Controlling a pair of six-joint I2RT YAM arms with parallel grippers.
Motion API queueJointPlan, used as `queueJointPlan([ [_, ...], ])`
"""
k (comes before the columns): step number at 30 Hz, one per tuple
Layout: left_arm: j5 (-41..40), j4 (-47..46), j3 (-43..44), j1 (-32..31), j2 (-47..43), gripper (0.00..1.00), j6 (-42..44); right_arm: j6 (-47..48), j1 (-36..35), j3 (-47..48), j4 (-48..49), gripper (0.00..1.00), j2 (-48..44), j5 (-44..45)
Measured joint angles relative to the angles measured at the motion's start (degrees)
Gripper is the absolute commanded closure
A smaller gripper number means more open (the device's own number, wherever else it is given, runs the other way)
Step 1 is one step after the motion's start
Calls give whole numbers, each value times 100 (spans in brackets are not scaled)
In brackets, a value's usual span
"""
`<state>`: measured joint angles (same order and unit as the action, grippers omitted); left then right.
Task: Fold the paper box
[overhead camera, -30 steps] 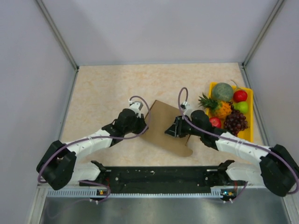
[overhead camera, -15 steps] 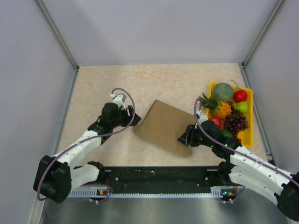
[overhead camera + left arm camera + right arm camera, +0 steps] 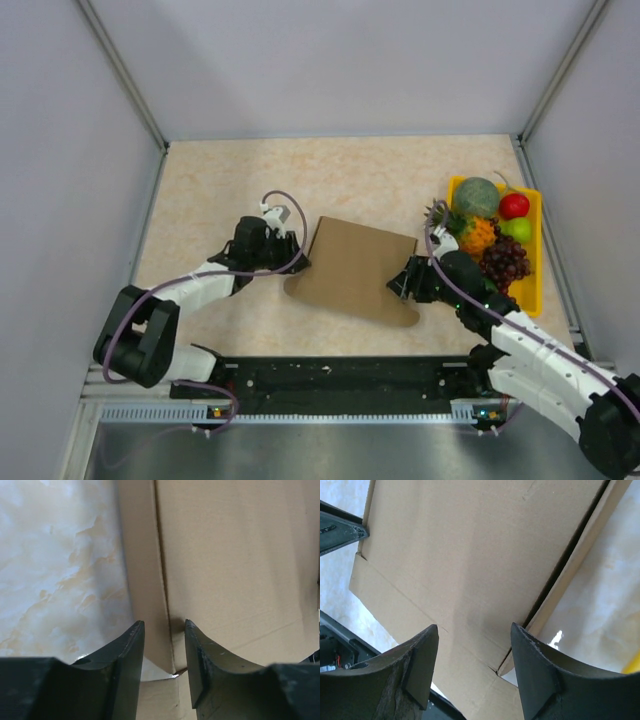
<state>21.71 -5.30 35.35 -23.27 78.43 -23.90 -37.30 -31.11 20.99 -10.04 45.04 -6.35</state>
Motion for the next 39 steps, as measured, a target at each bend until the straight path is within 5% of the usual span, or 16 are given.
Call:
queueJointPlan([
  [4, 57, -387, -286, 4, -83, 64, -17, 304, 116, 2, 699, 41, 535, -247],
  [9, -149, -516, -817, 46, -717, 43, -17, 752, 219, 273, 1633, 42, 1572, -503],
  [13, -302, -136, -890, 33, -1202, 40, -151, 1027, 254, 697, 1637, 36, 2081, -654],
  [21, -393, 623, -710, 92, -1768, 28, -492, 1167, 824, 442, 1029, 23, 1193, -872],
  [39, 168, 227, -870, 280, -1495, 32, -868, 1486, 817, 101, 304, 18, 715, -1113],
])
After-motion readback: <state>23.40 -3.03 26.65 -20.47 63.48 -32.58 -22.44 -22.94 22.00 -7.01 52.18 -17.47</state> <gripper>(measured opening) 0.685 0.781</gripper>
